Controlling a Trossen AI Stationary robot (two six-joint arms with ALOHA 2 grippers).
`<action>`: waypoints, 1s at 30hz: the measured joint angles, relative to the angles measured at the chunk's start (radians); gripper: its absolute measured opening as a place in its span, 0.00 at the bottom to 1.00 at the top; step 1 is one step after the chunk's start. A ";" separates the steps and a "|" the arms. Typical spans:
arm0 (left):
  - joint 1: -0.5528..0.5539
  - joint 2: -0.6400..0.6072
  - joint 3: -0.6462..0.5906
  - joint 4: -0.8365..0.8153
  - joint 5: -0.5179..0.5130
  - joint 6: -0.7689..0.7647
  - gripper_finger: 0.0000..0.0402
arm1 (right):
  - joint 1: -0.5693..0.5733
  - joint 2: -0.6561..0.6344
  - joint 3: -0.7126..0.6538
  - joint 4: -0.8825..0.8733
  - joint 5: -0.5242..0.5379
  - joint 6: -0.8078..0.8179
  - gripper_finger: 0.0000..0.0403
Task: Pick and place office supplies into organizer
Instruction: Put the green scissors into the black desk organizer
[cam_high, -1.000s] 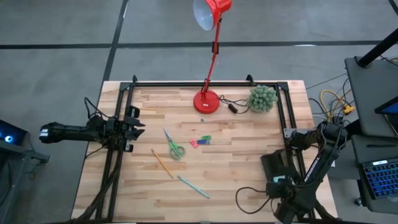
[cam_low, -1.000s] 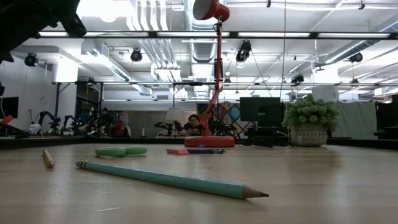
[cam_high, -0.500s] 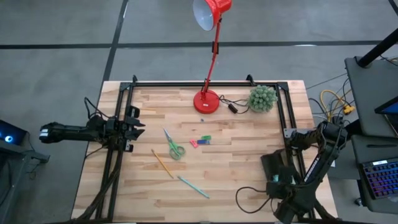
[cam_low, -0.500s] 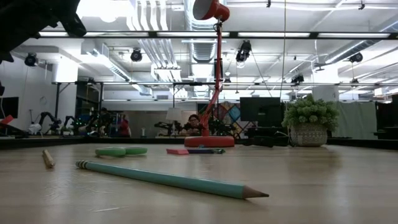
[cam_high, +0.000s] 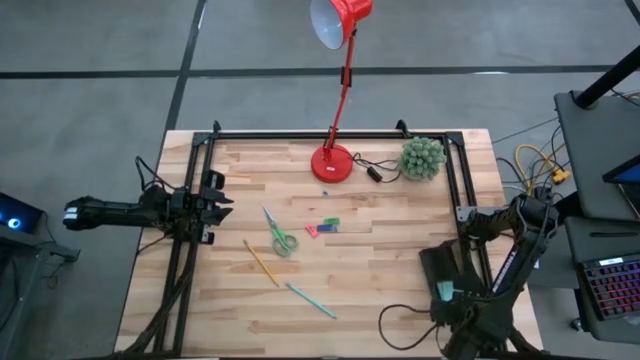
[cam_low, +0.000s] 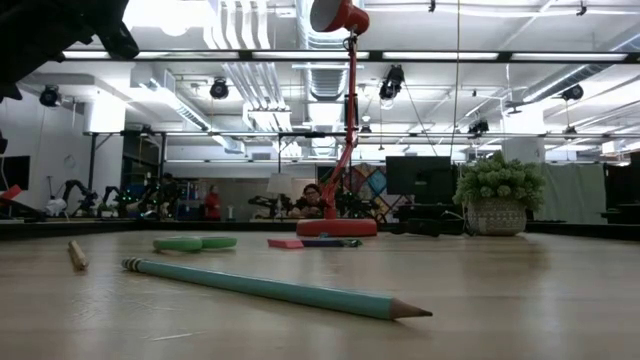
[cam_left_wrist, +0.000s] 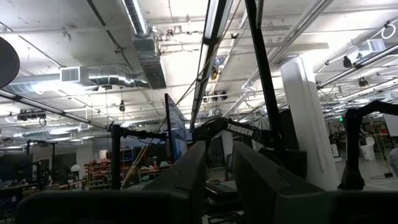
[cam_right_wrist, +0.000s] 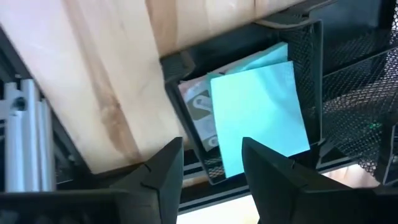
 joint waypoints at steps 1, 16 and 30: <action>0.000 0.000 0.000 0.000 0.000 0.000 0.16 | -0.002 0.000 0.006 0.000 0.004 0.010 0.38; 0.000 0.000 0.000 0.000 0.000 0.000 0.16 | -0.049 -0.002 0.072 0.073 0.946 0.048 0.36; 0.000 0.000 0.000 0.001 0.000 0.000 0.16 | -0.232 -0.002 -0.213 0.892 0.914 -0.371 0.30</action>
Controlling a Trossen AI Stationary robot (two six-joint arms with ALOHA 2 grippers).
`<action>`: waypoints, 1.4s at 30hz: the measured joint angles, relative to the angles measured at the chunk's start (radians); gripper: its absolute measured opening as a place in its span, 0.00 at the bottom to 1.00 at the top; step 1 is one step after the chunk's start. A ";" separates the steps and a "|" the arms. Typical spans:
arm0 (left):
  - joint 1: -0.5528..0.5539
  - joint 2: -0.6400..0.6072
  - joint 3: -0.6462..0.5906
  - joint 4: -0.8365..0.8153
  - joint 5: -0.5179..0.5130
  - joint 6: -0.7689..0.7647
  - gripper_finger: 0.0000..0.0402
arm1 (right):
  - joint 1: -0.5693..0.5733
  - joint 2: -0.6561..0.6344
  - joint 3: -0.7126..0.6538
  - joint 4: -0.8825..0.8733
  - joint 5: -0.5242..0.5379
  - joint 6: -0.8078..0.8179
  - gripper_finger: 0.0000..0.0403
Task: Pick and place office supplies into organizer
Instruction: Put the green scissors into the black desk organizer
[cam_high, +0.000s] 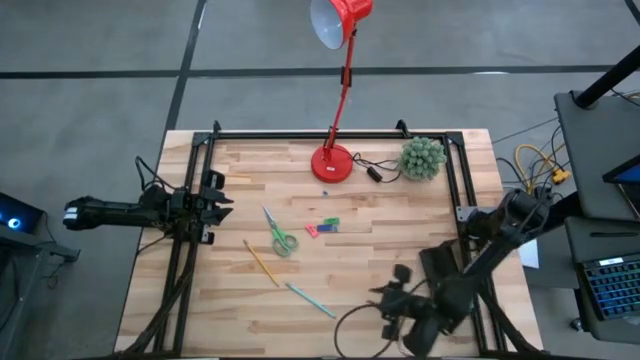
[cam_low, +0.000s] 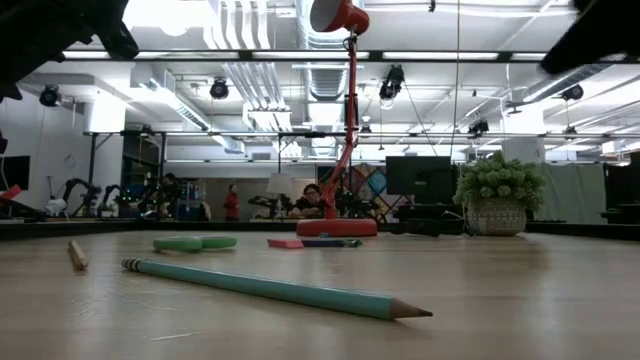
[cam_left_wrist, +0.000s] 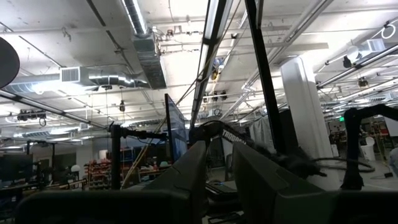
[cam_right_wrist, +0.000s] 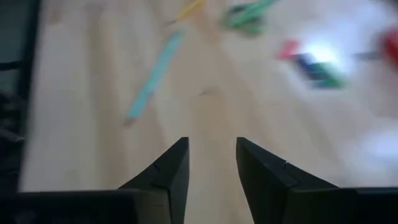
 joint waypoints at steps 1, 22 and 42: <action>0.000 0.000 0.000 0.000 0.000 0.000 0.16 | -0.023 0.000 -0.040 0.129 -0.052 -0.071 0.29; 0.000 0.009 0.000 -0.002 0.000 -0.001 0.16 | -0.509 -0.139 -0.448 1.253 -0.689 -1.068 0.18; 0.000 0.166 0.000 0.002 0.000 -0.004 0.16 | -0.666 -1.030 -0.915 1.249 -0.632 -1.340 0.15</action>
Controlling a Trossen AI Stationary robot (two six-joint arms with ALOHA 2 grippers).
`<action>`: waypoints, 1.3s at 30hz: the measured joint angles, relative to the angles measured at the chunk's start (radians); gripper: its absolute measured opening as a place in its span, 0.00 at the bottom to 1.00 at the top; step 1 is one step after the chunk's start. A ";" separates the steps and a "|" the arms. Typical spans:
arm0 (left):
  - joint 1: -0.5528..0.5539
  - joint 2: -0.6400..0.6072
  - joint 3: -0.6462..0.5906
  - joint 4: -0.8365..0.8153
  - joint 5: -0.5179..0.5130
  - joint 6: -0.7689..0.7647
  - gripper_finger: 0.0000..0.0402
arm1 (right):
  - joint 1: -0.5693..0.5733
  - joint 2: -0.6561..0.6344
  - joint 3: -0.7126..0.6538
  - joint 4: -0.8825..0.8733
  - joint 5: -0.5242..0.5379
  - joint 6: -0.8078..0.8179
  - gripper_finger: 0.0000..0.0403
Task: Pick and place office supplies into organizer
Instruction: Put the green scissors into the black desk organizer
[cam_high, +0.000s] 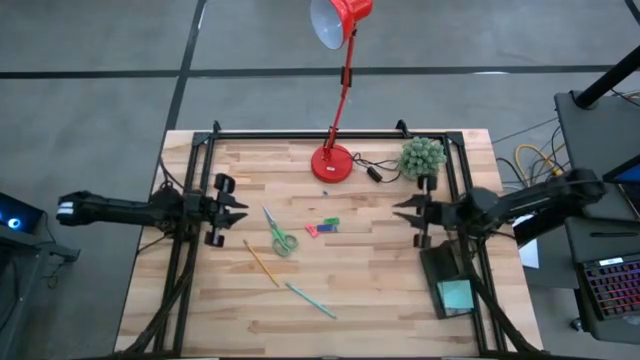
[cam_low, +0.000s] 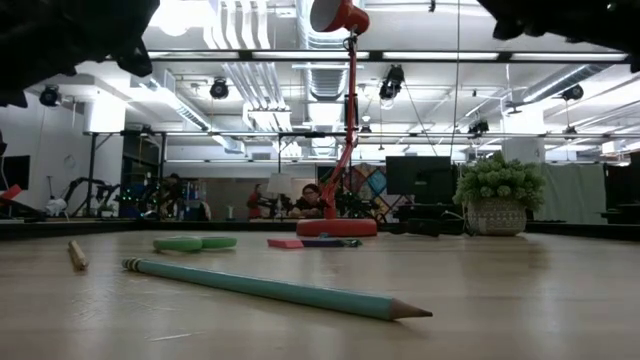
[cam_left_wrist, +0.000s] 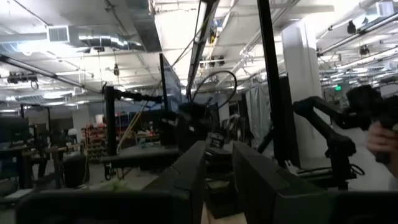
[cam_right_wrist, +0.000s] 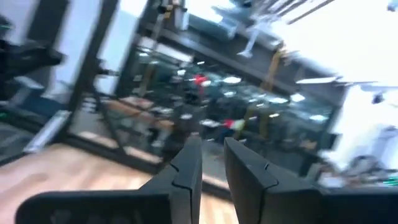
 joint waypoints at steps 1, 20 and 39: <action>0.000 0.009 0.000 0.006 0.000 0.001 0.16 | -0.001 -0.015 0.000 -0.001 0.020 -0.023 0.15; 0.000 0.470 0.245 0.064 -0.128 0.030 0.41 | 0.000 -0.048 0.215 -0.456 0.085 0.019 0.23; -0.019 0.720 0.636 -0.618 0.014 -0.323 0.45 | -0.001 -0.061 0.215 -0.507 0.086 0.009 0.17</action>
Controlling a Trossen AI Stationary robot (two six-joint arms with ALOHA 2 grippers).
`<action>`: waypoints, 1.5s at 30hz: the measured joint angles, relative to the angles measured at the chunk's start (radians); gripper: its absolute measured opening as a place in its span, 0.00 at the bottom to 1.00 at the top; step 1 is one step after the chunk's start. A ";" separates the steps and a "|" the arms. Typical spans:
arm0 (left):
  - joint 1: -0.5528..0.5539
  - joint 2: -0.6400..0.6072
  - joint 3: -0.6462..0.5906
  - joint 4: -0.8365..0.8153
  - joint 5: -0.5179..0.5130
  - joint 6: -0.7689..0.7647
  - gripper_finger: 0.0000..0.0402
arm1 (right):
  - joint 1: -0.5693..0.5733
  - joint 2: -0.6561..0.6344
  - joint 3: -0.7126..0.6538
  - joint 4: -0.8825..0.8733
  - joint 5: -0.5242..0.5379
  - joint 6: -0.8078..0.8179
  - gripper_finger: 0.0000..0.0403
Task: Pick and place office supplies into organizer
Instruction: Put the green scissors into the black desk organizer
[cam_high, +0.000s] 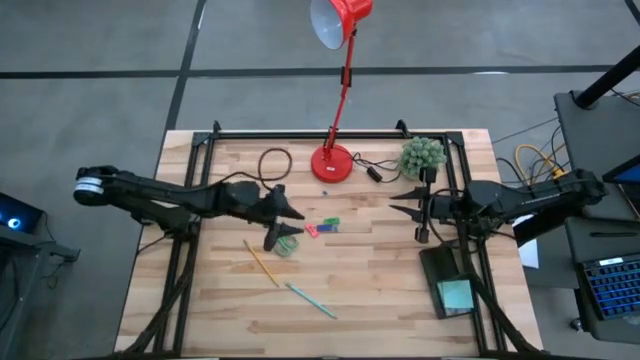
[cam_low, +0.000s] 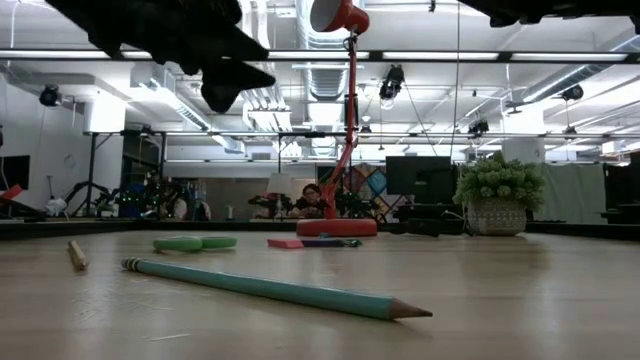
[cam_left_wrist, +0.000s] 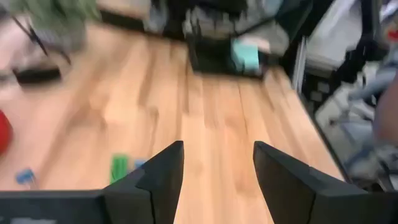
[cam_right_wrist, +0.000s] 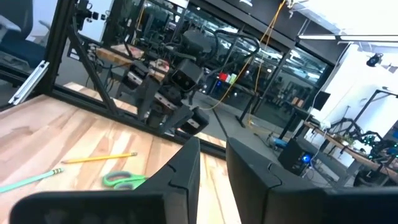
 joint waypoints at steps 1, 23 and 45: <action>-0.008 0.006 0.013 -0.049 0.005 -0.014 0.45 | 0.000 0.000 0.000 -0.001 0.000 -0.001 0.18; -0.194 0.189 0.143 -0.459 0.004 0.056 0.45 | 0.000 0.000 0.000 -0.017 0.001 -0.001 0.19; -0.205 0.439 0.165 -0.590 -0.130 0.173 0.45 | 0.000 0.001 0.000 -0.056 0.026 0.001 0.17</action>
